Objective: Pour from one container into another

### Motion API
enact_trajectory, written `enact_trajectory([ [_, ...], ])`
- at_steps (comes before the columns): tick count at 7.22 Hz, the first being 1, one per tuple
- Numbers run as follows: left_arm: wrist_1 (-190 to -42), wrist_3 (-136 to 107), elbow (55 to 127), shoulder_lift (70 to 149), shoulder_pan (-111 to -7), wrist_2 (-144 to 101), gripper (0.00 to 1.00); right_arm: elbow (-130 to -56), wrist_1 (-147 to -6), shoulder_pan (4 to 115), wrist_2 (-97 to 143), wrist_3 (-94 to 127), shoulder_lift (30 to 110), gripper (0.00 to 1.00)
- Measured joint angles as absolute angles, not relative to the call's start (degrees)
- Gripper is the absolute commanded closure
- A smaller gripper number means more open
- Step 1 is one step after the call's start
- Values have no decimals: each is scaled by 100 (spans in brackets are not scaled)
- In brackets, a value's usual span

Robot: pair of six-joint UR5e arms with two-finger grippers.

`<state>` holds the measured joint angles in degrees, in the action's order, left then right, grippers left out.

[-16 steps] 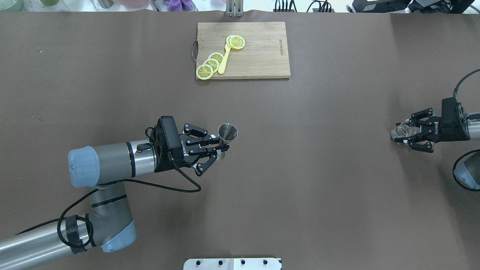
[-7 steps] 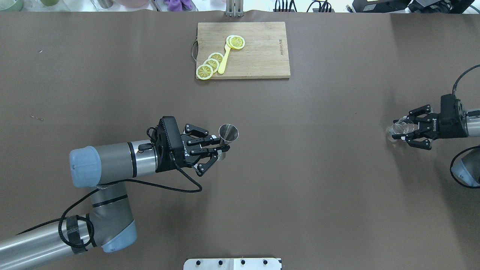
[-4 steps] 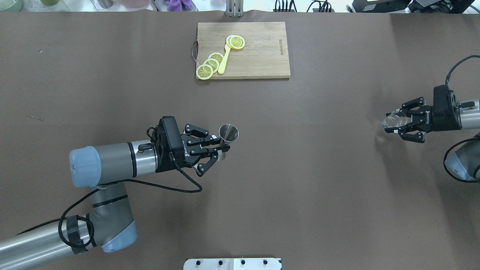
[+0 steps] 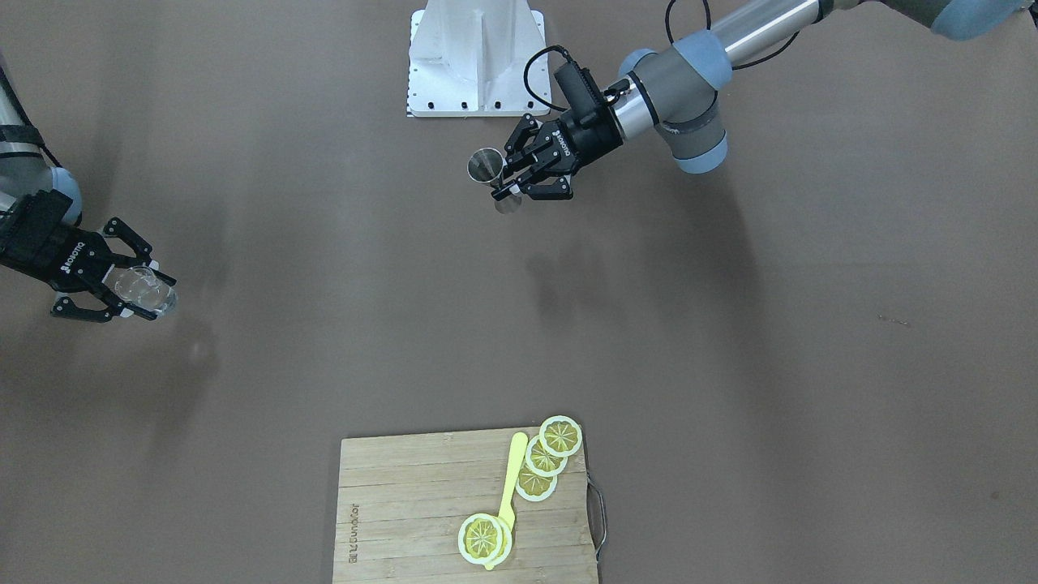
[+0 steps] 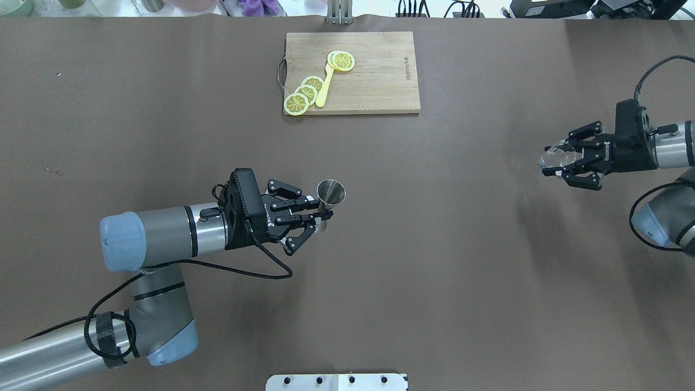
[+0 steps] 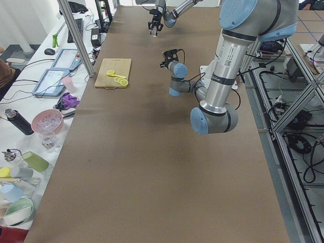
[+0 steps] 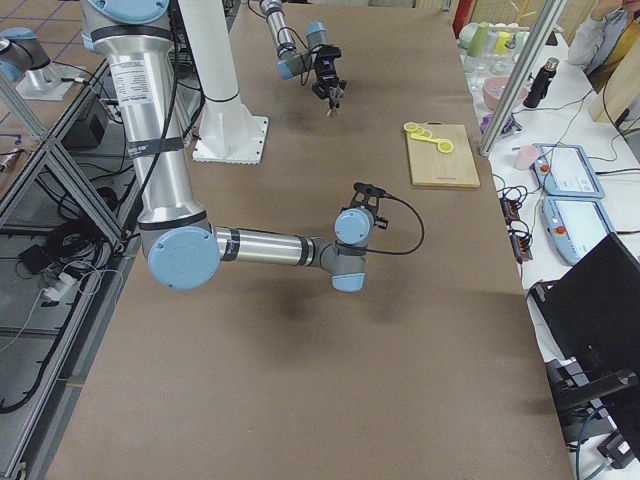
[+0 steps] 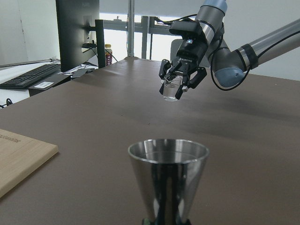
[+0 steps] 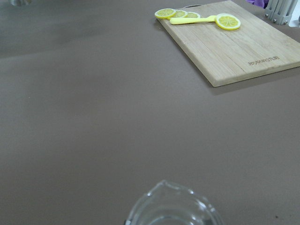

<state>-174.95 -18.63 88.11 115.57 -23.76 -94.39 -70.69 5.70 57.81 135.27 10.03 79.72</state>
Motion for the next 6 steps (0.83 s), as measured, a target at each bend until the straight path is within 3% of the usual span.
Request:
enact_trajectory([
  [6, -17484, -1976, 8789, 11589, -2358, -9437, 100, -8006, -1287, 5785, 13810, 146, 7414, 100],
])
